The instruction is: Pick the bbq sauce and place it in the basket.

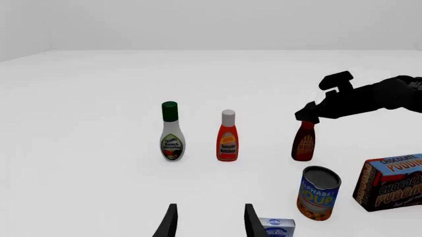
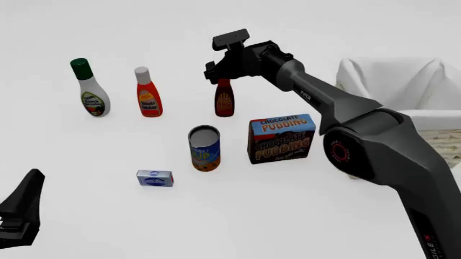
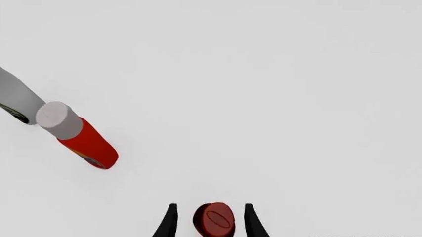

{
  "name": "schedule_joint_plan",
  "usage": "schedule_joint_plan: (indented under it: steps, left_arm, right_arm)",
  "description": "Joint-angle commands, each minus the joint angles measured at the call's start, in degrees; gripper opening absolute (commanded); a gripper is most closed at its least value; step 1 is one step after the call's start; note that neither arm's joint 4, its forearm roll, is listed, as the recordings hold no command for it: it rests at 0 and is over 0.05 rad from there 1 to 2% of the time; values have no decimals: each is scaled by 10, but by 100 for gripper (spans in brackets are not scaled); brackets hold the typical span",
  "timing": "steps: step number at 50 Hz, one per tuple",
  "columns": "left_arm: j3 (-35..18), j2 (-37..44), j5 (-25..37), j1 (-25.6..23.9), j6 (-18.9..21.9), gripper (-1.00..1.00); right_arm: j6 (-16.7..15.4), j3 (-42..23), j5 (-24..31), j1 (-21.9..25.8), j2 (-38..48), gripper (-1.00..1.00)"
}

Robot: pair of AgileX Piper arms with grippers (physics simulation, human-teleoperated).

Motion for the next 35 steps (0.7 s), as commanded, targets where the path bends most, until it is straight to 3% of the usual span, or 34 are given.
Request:
schedule_joint_plan:
  steps: [1, 35]
  left_arm:
    - [0, 0, 0, 0, 0, 100]
    - [0, 0, 0, 0, 0, 100]
  right_arm:
    - [4, 0, -4, -1, 14, 100]
    - [13, 36, -30, -6, 26, 100]
